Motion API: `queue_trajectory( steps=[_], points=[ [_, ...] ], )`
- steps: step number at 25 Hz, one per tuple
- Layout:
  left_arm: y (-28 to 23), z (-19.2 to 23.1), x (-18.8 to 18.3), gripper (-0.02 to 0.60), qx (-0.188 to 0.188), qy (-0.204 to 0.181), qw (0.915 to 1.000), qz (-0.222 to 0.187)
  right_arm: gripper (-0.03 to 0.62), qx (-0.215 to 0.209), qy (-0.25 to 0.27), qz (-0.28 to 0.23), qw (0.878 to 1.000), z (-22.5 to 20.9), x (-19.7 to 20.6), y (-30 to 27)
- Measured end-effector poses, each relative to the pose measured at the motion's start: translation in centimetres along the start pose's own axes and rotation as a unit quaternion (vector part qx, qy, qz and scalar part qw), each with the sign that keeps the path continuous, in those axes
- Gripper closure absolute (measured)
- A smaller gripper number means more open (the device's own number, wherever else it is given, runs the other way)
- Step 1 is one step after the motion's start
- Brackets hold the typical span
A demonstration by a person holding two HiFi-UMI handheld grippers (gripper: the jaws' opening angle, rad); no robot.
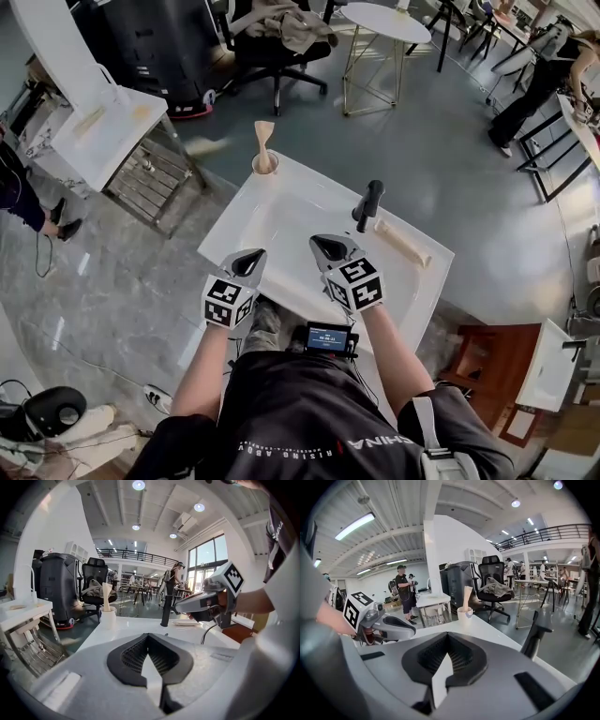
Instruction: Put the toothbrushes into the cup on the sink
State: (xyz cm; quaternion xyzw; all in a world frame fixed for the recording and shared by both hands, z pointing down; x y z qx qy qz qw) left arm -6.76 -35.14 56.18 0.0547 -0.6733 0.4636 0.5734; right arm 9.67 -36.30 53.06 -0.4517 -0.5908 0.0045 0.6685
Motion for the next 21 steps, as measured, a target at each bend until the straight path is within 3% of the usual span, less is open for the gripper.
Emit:
queue_trajectory(
  steps=[12,21],
  points=[
    [1.1,-1.1,0.0,0.571,-0.019,-0.004,0.9998,-0.011,0.586,-0.005,0.016,-0.019,1.000,1.3,-0.7,2.0],
    [1.1,-1.0,0.0,0.571,-0.012,-0.007,0.9999,-0.007,0.586,0.000,0.016,-0.013,1.000,1.3,-0.6,1.7]
  ],
)
Point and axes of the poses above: the fingertips, and each gripper's own axes: y backward along the fingers, z to its left, x out of its underside, the point moved 5 cm from there along y, backward along the fingers, and after that the axes turned 10 degrees about z, right-handed, at the moved point
